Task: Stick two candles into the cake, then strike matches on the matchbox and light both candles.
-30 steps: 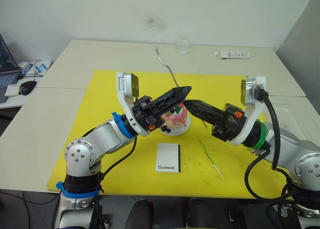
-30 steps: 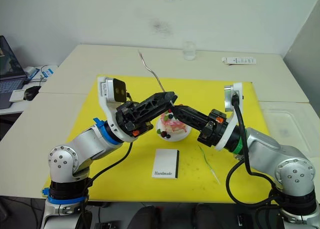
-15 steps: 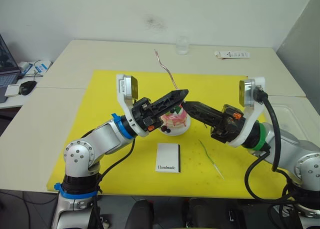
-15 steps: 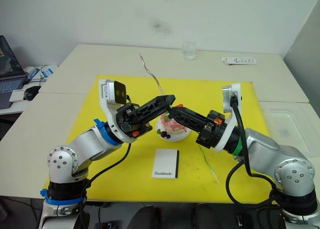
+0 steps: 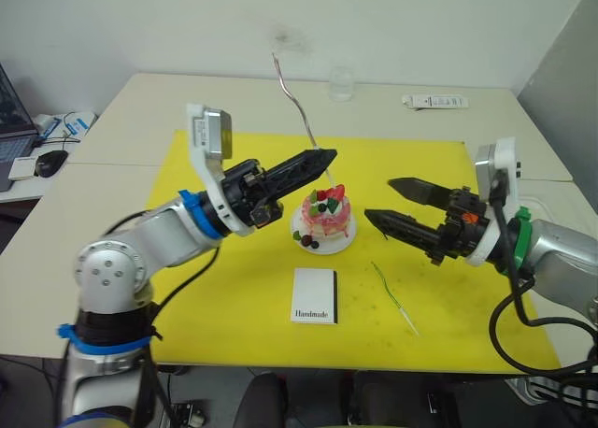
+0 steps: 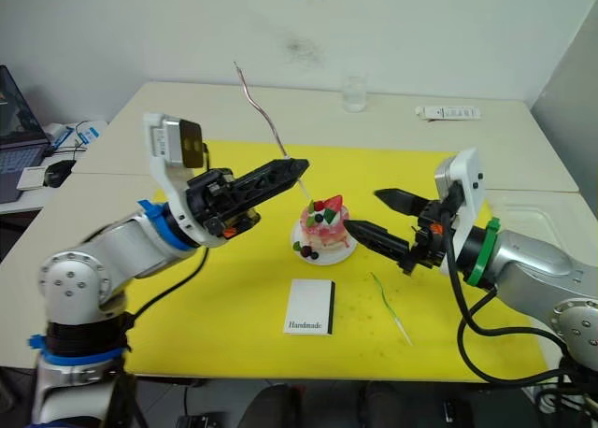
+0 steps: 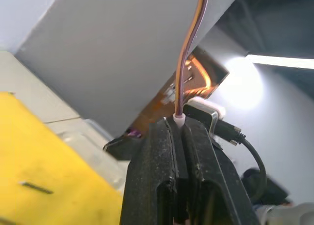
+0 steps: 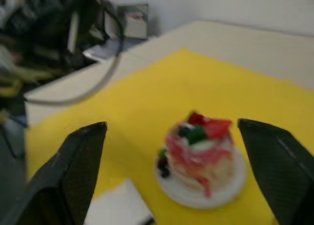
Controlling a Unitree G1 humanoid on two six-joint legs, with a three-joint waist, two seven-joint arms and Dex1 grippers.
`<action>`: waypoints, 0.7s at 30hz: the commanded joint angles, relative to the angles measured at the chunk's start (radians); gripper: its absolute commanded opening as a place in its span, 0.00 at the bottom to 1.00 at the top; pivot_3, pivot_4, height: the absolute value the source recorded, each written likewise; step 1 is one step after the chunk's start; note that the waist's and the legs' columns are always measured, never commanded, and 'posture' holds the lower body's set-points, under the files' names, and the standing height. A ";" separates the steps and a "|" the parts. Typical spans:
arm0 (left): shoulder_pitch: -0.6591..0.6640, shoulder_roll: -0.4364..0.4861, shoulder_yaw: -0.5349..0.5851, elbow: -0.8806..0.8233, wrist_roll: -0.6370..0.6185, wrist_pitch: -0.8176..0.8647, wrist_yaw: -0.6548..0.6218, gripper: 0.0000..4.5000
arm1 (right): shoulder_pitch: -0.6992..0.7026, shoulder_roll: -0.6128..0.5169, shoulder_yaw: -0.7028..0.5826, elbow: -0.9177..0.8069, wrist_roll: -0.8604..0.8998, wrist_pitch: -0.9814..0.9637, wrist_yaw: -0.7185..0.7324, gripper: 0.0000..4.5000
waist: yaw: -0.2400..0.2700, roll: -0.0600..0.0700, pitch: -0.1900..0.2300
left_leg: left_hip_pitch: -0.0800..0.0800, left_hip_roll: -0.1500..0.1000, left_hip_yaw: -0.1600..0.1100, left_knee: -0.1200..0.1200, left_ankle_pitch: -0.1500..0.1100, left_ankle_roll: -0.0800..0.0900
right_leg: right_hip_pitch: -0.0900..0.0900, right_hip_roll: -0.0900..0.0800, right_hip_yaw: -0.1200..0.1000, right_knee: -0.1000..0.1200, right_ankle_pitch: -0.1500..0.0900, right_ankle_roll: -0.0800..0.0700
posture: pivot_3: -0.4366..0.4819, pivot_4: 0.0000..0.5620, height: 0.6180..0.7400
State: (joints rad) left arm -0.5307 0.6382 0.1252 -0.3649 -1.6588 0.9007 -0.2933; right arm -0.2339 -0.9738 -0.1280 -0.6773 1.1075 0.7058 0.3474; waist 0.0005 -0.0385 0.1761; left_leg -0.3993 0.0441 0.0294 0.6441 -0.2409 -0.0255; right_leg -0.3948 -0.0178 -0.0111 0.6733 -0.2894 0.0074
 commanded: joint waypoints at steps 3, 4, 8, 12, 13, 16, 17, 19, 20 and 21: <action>0.013 0.131 0.007 0.020 0.288 -0.025 -0.217 0.00 | 0.135 -0.080 -0.055 0.028 -0.370 -0.241 0.254 1.00 | -0.001 0.000 0.000 | 0.000 0.000 0.001 0.000 0.000 0.000 | 0.000 0.000 0.001 -0.001 0.000 0.000 | 0.48 0.27 1.00; 0.017 0.137 0.009 0.032 0.318 -0.031 -0.241 0.00 | 0.150 -0.084 -0.061 0.035 -0.405 -0.268 0.287 1.00 | -0.001 0.000 0.000 | 0.000 0.000 0.001 0.000 0.000 0.000 | 0.000 0.000 0.001 -0.001 0.000 0.000 | 0.48 0.27 1.00; 0.050 0.183 -0.029 0.082 0.523 -0.102 -0.396 0.00 | 0.172 -0.090 -0.112 0.029 -0.371 -0.268 0.407 1.00 | -0.002 0.001 0.001 | 0.000 0.000 0.001 0.000 0.000 0.000 | 0.000 0.000 0.001 -0.001 0.000 0.000 | 0.48 0.27 1.00; 0.047 0.162 -0.058 0.129 0.655 -0.161 -0.475 0.00 | 0.139 -0.085 -0.108 -0.011 -0.316 -0.218 0.454 1.00 | -0.001 0.001 0.001 | 0.000 0.001 0.001 0.000 0.000 0.000 | 0.000 -0.001 0.000 -0.001 0.000 0.000 | 0.48 0.27 1.00; 0.046 0.148 -0.063 0.145 0.687 -0.179 -0.484 0.00 | 0.132 -0.085 -0.103 -0.019 -0.310 -0.208 0.461 1.00 | -0.001 0.001 0.001 | 0.000 0.001 0.001 0.000 0.000 0.000 | 0.000 -0.002 0.000 -0.001 0.000 0.000 | 0.48 0.27 1.00; 0.036 0.082 -0.067 0.193 0.751 -0.223 -0.487 0.00 | 0.096 -0.061 -0.074 -0.036 -0.308 -0.180 0.444 1.00 | 0.000 0.000 0.001 | 0.000 0.001 0.001 0.000 0.000 0.000 | 0.000 -0.003 0.001 -0.001 0.000 0.000 | 0.48 0.27 1.00; 0.032 0.061 -0.067 0.203 0.766 -0.231 -0.487 0.00 | 0.082 -0.050 -0.060 -0.042 -0.315 -0.174 0.434 1.00 | 0.000 0.000 0.001 | 0.000 0.001 0.001 0.001 0.000 0.000 | 0.000 -0.003 0.001 -0.001 0.000 0.000 | 0.48 0.27 1.00; 0.023 0.021 -0.074 0.218 0.808 -0.258 -0.487 0.00 | 0.061 -0.024 -0.036 -0.052 -0.326 -0.162 0.415 1.00 | 0.000 0.000 0.001 | -0.001 0.001 0.001 0.001 0.000 0.000 | 0.000 -0.003 0.001 -0.001 0.000 0.000 | 0.48 0.27 1.00; 0.019 0.003 -0.075 0.226 0.825 -0.268 -0.488 0.00 | 0.055 -0.012 -0.027 -0.057 -0.333 -0.157 0.407 1.00 | -0.001 0.000 0.001 | -0.001 0.001 0.001 0.001 0.000 0.000 | 0.000 -0.003 0.001 -0.001 0.000 0.000 | 0.48 0.27 1.00; 0.017 -0.011 -0.076 0.233 0.841 -0.279 -0.488 0.00 | 0.050 -0.003 -0.019 -0.062 -0.339 -0.153 0.401 1.00 | -0.001 0.000 0.001 | -0.001 0.001 0.001 0.001 0.000 0.000 | 0.000 -0.003 0.001 -0.001 0.000 0.000 | 0.48 0.27 1.00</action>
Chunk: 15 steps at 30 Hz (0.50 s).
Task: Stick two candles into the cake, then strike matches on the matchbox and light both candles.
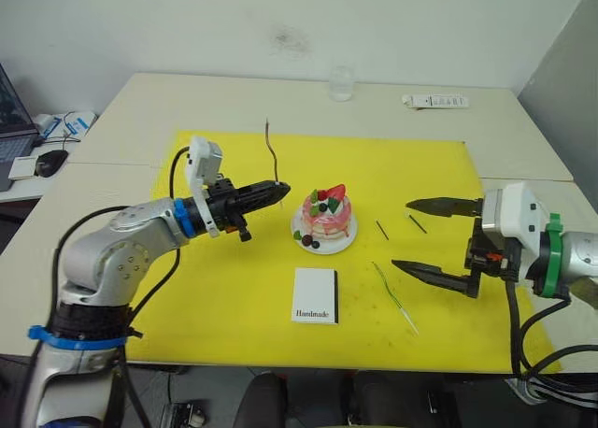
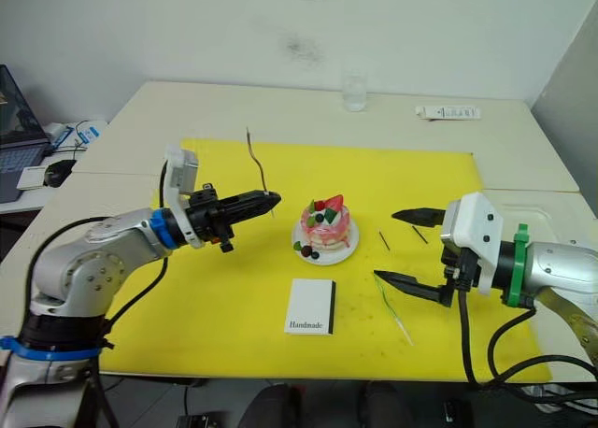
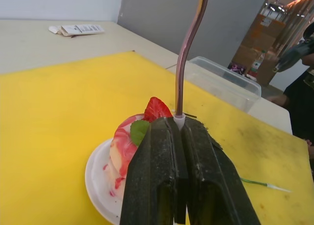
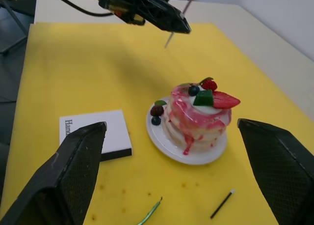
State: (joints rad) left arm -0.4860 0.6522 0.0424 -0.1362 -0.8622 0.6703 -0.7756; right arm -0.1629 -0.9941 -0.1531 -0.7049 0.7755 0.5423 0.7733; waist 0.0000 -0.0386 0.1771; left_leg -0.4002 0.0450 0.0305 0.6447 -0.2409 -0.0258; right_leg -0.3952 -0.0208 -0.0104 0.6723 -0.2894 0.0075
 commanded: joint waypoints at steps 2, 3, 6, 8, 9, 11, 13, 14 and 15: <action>-0.033 -0.050 0.003 0.028 0.088 -0.082 -0.015 0.00 | -0.035 0.039 0.032 -0.049 -0.022 0.020 -0.044 1.00 | 0.000 0.000 0.000 | 0.000 0.000 0.000 0.000 0.000 0.000 | 0.000 0.000 0.000 0.000 0.000 0.000 | 0.48 0.27 1.00; -0.037 -0.065 0.005 0.042 0.103 -0.096 -0.014 0.00 | -0.041 0.049 0.041 -0.055 -0.026 0.025 -0.054 1.00 | 0.000 0.000 0.000 | 0.000 0.000 0.000 0.000 0.000 0.000 | 0.000 0.000 0.000 0.000 0.000 0.000 | 0.48 0.27 1.00; -0.043 -0.104 -0.011 0.080 0.157 -0.137 -0.026 0.00 | -0.051 0.077 0.066 -0.069 -0.040 0.037 -0.076 1.00 | 0.000 0.000 0.000 | 0.000 0.000 0.000 0.000 0.000 0.000 | 0.000 0.000 0.000 0.001 0.000 0.000 | 0.48 0.27 1.00; -0.047 -0.129 -0.017 0.101 0.182 -0.154 -0.033 0.00 | -0.057 0.092 0.077 -0.073 -0.053 0.042 -0.085 1.00 | 0.000 0.000 0.000 | 0.000 0.000 0.000 0.000 0.000 0.000 | 0.000 0.000 0.000 0.001 0.000 0.000 | 0.48 0.27 1.00; -0.049 -0.144 -0.015 0.109 0.189 -0.158 -0.028 0.00 | -0.060 0.100 0.083 -0.075 -0.059 0.044 -0.089 1.00 | 0.000 0.000 0.000 | 0.000 0.000 0.000 0.000 0.000 0.000 | 0.000 0.000 0.000 0.001 0.000 0.000 | 0.48 0.27 1.00; -0.054 -0.169 -0.016 0.118 0.204 -0.166 -0.027 0.00 | -0.067 0.113 0.099 -0.078 -0.076 0.047 -0.099 1.00 | 0.000 0.000 0.000 | 0.000 0.000 0.000 0.000 0.000 0.000 | 0.000 0.000 0.000 0.001 0.000 0.000 | 0.48 0.27 1.00; -0.057 -0.188 -0.014 0.123 0.217 -0.174 -0.029 0.00 | -0.071 0.123 0.110 -0.081 -0.088 0.053 -0.107 1.00 | 0.000 0.000 0.000 | 0.000 0.000 0.000 0.001 0.000 0.000 | 0.000 0.000 0.000 0.001 0.000 0.000 | 0.48 0.27 1.00; -0.058 -0.193 -0.014 0.128 0.224 -0.177 -0.032 0.00 | -0.072 0.128 0.115 -0.082 -0.094 0.056 -0.111 1.00 | -0.001 0.000 0.000 | 0.000 0.000 0.000 0.001 0.000 0.000 | 0.000 0.000 0.000 0.002 0.000 0.000 | 0.48 0.27 1.00; -0.059 -0.199 -0.014 0.133 0.232 -0.182 -0.037 0.00 | -0.073 0.133 0.120 -0.084 -0.099 0.061 -0.116 1.00 | -0.001 0.000 0.000 | 0.000 0.000 0.000 0.001 0.000 0.000 | 0.000 0.000 0.000 0.002 0.000 0.000 | 0.48 0.27 1.00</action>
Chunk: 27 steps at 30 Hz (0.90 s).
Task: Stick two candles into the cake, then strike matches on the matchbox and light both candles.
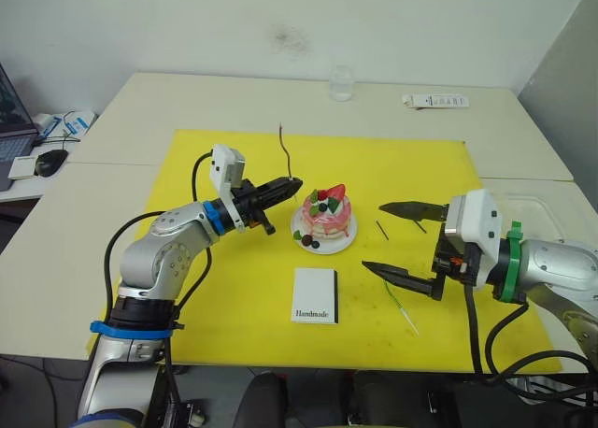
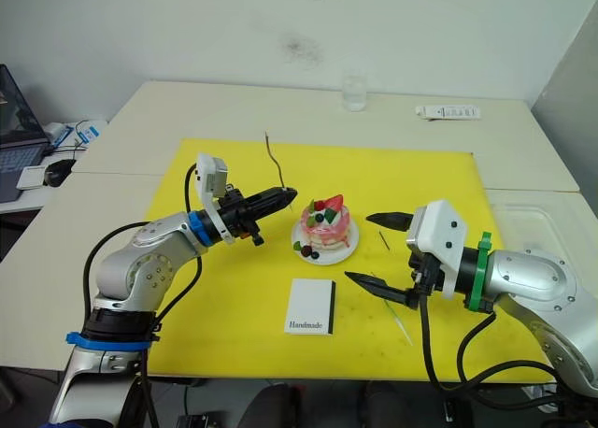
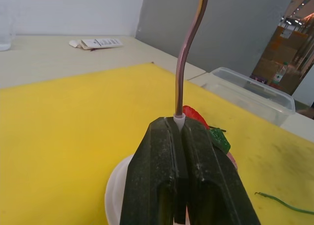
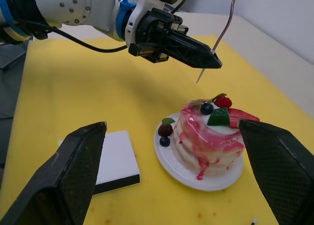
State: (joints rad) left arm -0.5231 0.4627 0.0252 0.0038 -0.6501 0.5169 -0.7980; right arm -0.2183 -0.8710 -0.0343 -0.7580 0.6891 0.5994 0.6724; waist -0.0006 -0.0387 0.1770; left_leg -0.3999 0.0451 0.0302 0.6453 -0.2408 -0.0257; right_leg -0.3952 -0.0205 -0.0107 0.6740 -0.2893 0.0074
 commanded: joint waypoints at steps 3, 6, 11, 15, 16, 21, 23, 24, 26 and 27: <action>-0.025 -0.024 0.004 0.008 0.032 -0.031 -0.021 0.00 | -0.013 0.018 0.010 -0.035 -0.030 0.012 -0.023 1.00 | 0.000 0.000 0.000 | 0.000 0.000 0.000 0.000 0.000 0.000 | 0.000 0.000 0.000 0.000 0.000 0.000 | 0.48 0.27 1.00; -0.027 -0.035 -0.002 0.023 0.051 -0.042 -0.030 0.00 | -0.009 0.024 0.009 -0.041 -0.037 0.021 -0.030 1.00 | -0.001 0.000 0.000 | 0.000 0.000 0.000 0.000 0.000 0.000 | 0.000 0.000 0.000 0.000 0.000 0.000 | 0.48 0.27 1.00; -0.032 -0.055 -0.002 0.048 0.072 -0.055 -0.041 0.00 | 0.001 0.036 0.002 -0.053 -0.046 0.033 -0.041 1.00 | -0.001 0.000 0.000 | 0.000 0.000 0.000 0.000 0.000 0.000 | 0.000 0.001 0.000 0.001 0.000 0.000 | 0.48 0.27 1.00; -0.033 -0.072 0.000 0.062 0.085 -0.061 -0.046 0.00 | 0.005 0.039 -0.002 -0.064 -0.044 0.046 -0.049 1.00 | -0.001 0.000 0.000 | 0.000 0.000 0.000 0.001 0.000 0.000 | 0.000 0.001 0.000 0.002 0.000 0.000 | 0.48 0.27 1.00; -0.033 -0.074 0.000 0.064 0.088 -0.062 -0.049 0.00 | 0.005 0.040 -0.001 -0.066 -0.044 0.048 -0.050 1.00 | -0.001 0.000 0.000 | 0.000 0.000 0.000 0.001 0.000 0.000 | 0.000 0.001 0.000 0.002 0.000 0.000 | 0.48 0.27 1.00; -0.035 -0.088 -0.002 0.080 0.106 -0.073 -0.054 0.00 | 0.004 0.043 -0.002 -0.071 -0.043 0.057 -0.051 1.00 | -0.001 0.000 0.000 | 0.001 0.000 0.000 0.001 0.000 0.000 | 0.000 0.001 0.000 0.003 0.000 0.000 | 0.48 0.27 1.00; -0.037 -0.093 -0.006 0.090 0.115 -0.076 -0.059 0.00 | 0.004 0.043 -0.003 -0.071 -0.044 0.061 -0.051 1.00 | -0.001 0.000 0.000 | 0.001 0.000 -0.001 0.001 0.000 0.000 | 0.000 0.001 0.000 0.003 0.000 0.000 | 0.48 0.27 1.00; -0.037 -0.094 -0.007 0.092 0.118 -0.076 -0.063 0.00 | 0.004 0.044 -0.002 -0.071 -0.045 0.062 -0.050 1.00 | -0.001 0.000 0.000 | 0.001 0.000 0.000 0.001 0.000 0.000 | 0.000 0.001 0.000 0.003 0.000 0.000 | 0.48 0.27 1.00; -0.034 -0.098 -0.008 0.096 0.125 -0.082 -0.066 0.00 | 0.006 0.044 -0.005 -0.073 -0.042 0.063 -0.050 1.00 | -0.001 0.000 0.000 | 0.001 0.000 0.000 0.001 0.000 0.000 | 0.000 0.001 0.000 0.003 0.000 0.000 | 0.48 0.27 1.00; -0.033 -0.104 -0.006 0.097 0.123 -0.080 -0.063 0.00 | 0.008 0.045 -0.005 -0.074 -0.042 0.063 -0.050 1.00 | -0.001 0.000 0.000 | 0.001 0.000 0.000 0.001 0.000 0.000 | 0.000 0.001 0.000 0.003 0.000 0.000 | 0.48 0.27 1.00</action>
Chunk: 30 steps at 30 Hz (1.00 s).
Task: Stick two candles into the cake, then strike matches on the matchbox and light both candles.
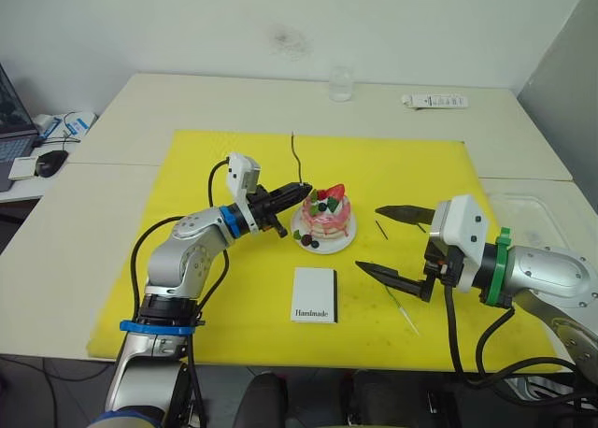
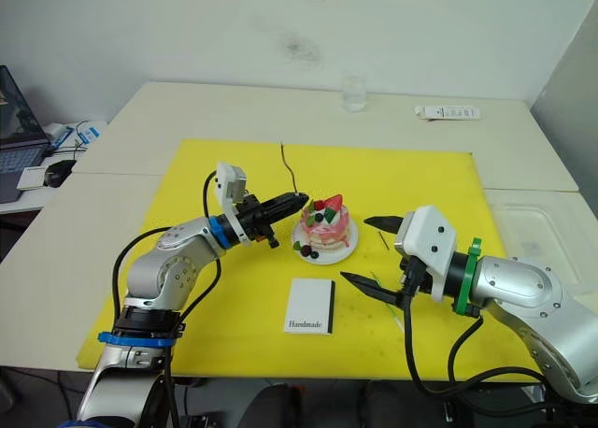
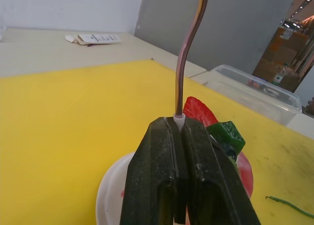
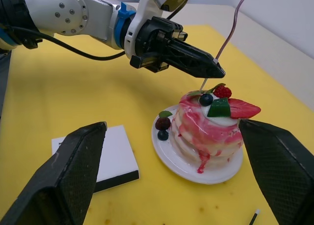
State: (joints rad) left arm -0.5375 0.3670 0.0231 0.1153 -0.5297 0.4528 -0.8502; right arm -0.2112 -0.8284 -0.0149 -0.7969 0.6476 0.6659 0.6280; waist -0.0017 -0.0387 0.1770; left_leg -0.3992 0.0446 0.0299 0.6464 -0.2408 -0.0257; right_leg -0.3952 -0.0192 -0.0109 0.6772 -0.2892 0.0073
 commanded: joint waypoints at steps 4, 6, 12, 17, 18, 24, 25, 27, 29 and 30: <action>-0.017 -0.018 -0.003 -0.014 0.009 -0.017 -0.014 0.00 | 0.006 0.006 -0.024 -0.038 -0.001 -0.004 -0.008 1.00 | 0.000 0.000 0.000 | 0.000 0.000 0.000 0.000 0.000 0.000 | 0.000 0.000 0.000 0.000 0.000 0.000 | 0.48 0.27 1.00; -0.011 -0.021 -0.005 -0.015 0.018 -0.028 -0.015 0.00 | 0.013 0.007 -0.024 -0.041 -0.002 -0.004 -0.007 1.00 | 0.000 0.000 0.000 | 0.000 0.000 0.000 0.000 0.000 0.000 | 0.000 0.000 0.000 0.000 0.000 0.000 | 0.48 0.27 1.00; 0.030 -0.034 -0.012 -0.036 0.036 -0.058 -0.019 0.00 | 0.020 0.009 -0.026 -0.043 -0.002 -0.009 -0.005 1.00 | 0.000 0.000 0.000 | 0.000 0.000 0.000 0.000 0.000 0.000 | 0.000 0.000 0.000 0.000 0.000 0.000 | 0.48 0.27 1.00; 0.080 -0.059 -0.018 -0.057 0.050 -0.092 0.000 0.00 | 0.022 0.014 -0.026 -0.038 -0.006 -0.015 -0.002 1.00 | 0.000 0.000 0.000 | 0.000 0.000 0.000 0.000 0.000 0.000 | 0.000 0.000 0.000 0.001 0.000 -0.001 | 0.48 0.27 1.00; 0.090 -0.063 -0.021 -0.058 0.054 -0.097 0.002 0.00 | 0.023 0.015 -0.025 -0.037 -0.006 -0.017 -0.002 1.00 | 0.000 0.000 0.000 | 0.000 0.000 0.000 0.000 0.000 0.000 | 0.000 0.000 0.000 0.001 0.000 -0.001 | 0.48 0.27 1.00; 0.111 -0.077 -0.041 -0.053 0.077 -0.130 0.013 0.00 | 0.026 0.019 -0.024 -0.039 -0.008 -0.019 0.000 1.00 | 0.000 0.000 0.000 | 0.001 0.000 0.000 0.000 0.000 0.000 | 0.001 0.000 0.000 0.001 0.000 0.000 | 0.48 0.27 1.00; 0.109 -0.080 -0.041 -0.051 0.081 -0.133 0.018 0.00 | 0.027 0.019 -0.025 -0.039 -0.008 -0.019 0.001 1.00 | 0.000 0.000 0.000 | 0.001 0.000 0.000 0.000 0.000 0.000 | 0.001 0.000 0.000 0.001 0.000 0.000 | 0.48 0.27 1.00; 0.101 -0.083 -0.034 -0.050 0.076 -0.129 0.021 0.00 | 0.026 0.020 -0.024 -0.039 -0.008 -0.019 0.001 1.00 | 0.000 0.000 0.000 | 0.001 -0.001 0.000 0.000 0.000 0.000 | 0.001 0.000 0.000 0.001 0.000 0.000 | 0.48 0.27 1.00; 0.087 -0.081 -0.019 -0.058 0.061 -0.116 0.023 0.00 | 0.028 0.019 -0.024 -0.039 -0.008 -0.019 0.002 1.00 | 0.000 0.000 0.000 | 0.001 -0.001 0.000 0.000 0.000 0.000 | 0.001 0.000 0.000 0.001 0.000 0.000 | 0.48 0.27 1.00; 0.083 -0.079 -0.011 -0.062 0.061 -0.124 0.027 0.00 | 0.029 0.019 -0.025 -0.040 -0.008 -0.019 0.002 1.00 | 0.000 0.000 0.000 | 0.001 -0.001 0.000 0.000 0.000 0.000 | 0.001 0.000 0.000 0.001 0.000 0.000 | 0.48 0.27 1.00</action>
State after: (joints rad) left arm -0.4413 0.2892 0.0083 0.0825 -0.4620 0.3327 -0.8251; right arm -0.1819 -0.8110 -0.0159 -0.8047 0.6459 0.6639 0.6294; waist -0.0014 -0.0389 0.1767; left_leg -0.3985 0.0439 0.0296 0.6468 -0.2408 -0.0256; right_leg -0.3945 -0.0189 -0.0111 0.6782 -0.2891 0.0071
